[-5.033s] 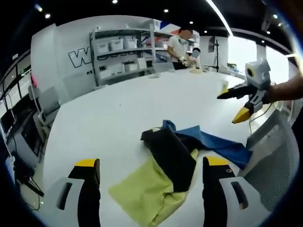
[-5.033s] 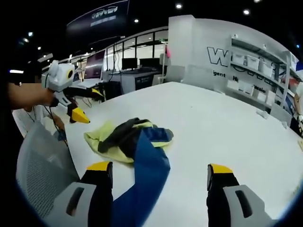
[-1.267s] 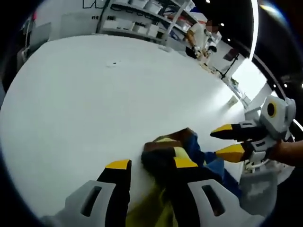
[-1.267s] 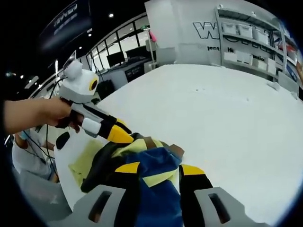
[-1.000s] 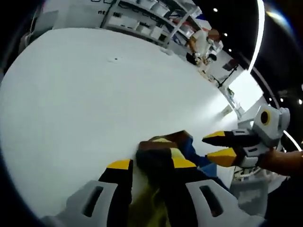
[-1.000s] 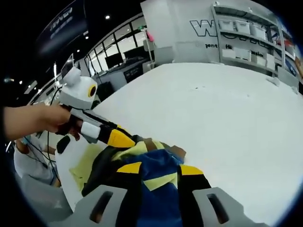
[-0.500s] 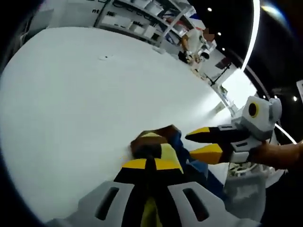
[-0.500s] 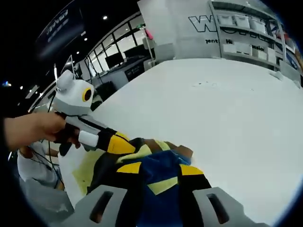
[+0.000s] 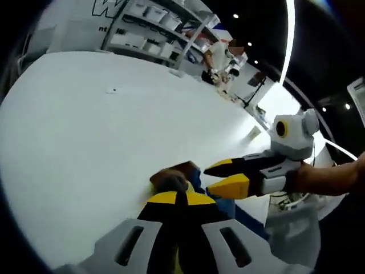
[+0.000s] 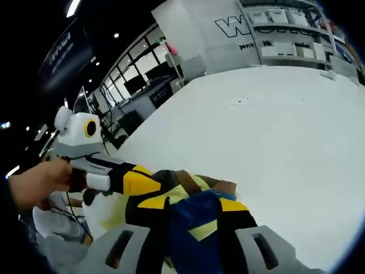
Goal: Fold the garment on the visible template until the final outline fits inside the template.
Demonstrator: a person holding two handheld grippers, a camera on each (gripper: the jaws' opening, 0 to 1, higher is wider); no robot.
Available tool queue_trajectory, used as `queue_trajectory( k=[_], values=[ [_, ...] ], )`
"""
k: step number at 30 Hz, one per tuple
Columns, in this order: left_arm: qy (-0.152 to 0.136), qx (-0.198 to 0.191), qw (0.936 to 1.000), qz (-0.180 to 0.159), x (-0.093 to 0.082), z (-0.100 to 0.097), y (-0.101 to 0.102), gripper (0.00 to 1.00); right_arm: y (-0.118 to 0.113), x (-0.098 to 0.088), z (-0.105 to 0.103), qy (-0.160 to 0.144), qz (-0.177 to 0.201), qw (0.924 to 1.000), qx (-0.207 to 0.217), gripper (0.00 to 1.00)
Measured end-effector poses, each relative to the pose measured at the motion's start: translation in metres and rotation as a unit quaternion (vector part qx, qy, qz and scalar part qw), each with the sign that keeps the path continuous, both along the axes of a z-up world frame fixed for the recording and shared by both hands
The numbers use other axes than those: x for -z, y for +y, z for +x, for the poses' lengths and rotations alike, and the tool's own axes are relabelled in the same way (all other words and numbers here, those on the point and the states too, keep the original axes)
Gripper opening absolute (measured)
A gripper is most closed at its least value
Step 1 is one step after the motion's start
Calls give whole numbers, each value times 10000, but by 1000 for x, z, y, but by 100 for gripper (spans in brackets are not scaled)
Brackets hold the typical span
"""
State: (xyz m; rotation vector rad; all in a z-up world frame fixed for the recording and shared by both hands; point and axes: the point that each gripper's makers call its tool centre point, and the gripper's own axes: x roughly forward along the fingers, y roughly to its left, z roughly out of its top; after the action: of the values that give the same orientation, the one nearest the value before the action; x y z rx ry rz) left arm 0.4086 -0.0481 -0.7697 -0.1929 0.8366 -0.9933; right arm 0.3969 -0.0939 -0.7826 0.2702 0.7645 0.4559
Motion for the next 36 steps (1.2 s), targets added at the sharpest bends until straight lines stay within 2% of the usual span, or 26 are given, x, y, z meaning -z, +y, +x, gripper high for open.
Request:
queue_trajectory(
  k=[11,14,16,17,18,26,36],
  values=[
    [-77,197,9994,-282,-19,-16,-10,0,9,15,1,222,-252,9994,35,22],
    [-157,239,9992,-297,-23,-19,-11,0,7,22,0,313,-461,9984,47,13],
    [-160,196,9992,-317,-24,-16,-9,0,5,23,-1,300,-492,9983,57,1],
    [-158,183,9992,-326,-25,-16,-7,0,3,23,-2,294,-532,9981,71,0],
    [-198,149,9992,-305,-25,-14,-4,0,-1,22,-1,196,-564,9981,119,0],
    [-280,-55,9991,-317,-31,-4,12,0,-16,19,-8,239,-527,9980,269,0],
    [-353,-321,9987,-201,-28,6,30,0,-36,15,-18,213,-624,9973,333,0]
  ],
)
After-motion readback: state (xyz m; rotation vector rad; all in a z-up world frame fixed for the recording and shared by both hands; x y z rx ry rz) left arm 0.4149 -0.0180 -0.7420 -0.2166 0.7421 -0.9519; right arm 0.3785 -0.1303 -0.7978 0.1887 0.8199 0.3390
